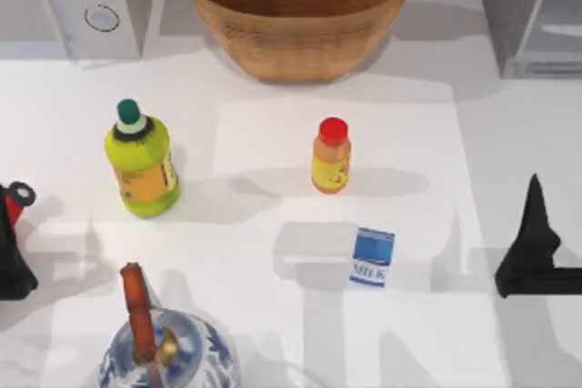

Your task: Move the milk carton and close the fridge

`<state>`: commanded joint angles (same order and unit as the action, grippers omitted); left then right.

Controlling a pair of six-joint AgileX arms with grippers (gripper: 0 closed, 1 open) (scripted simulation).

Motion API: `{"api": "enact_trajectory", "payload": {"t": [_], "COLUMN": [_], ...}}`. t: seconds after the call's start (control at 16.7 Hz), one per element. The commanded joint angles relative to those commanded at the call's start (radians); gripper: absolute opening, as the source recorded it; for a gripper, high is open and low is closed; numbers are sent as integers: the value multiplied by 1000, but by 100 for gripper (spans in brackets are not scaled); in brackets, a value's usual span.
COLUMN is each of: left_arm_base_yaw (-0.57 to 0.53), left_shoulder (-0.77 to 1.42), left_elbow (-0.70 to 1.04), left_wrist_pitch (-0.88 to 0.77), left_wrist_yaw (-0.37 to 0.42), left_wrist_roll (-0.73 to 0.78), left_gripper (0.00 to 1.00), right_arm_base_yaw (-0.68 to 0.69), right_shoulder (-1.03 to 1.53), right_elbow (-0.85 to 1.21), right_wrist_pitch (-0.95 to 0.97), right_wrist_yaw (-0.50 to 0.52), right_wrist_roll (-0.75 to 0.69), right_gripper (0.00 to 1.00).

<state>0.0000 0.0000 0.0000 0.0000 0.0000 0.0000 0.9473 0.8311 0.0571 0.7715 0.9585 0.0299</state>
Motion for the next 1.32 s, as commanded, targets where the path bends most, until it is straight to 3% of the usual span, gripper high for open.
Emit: {"api": "enact_trajectory", "payload": {"t": [0.3, 0.9, 1.32], "left_arm_base_yaw": [0, 0, 0], "left_shoulder": [0, 0, 0], "left_elbow": [0, 0, 0], "left_wrist_pitch": [0, 0, 0], "left_wrist_yaw": [0, 0, 0], "left_wrist_roll": [0, 0, 0], "left_gripper": [100, 100, 100], "right_arm_base_yaw": [90, 275, 320], "right_shoulder": [319, 1281, 1516], "right_elbow": [142, 520, 636], "right_wrist_pitch": [168, 578, 693], "right_wrist_yaw": [141, 481, 568], "right_wrist_roll": [38, 132, 160], "right_gripper": [100, 100, 100]}}
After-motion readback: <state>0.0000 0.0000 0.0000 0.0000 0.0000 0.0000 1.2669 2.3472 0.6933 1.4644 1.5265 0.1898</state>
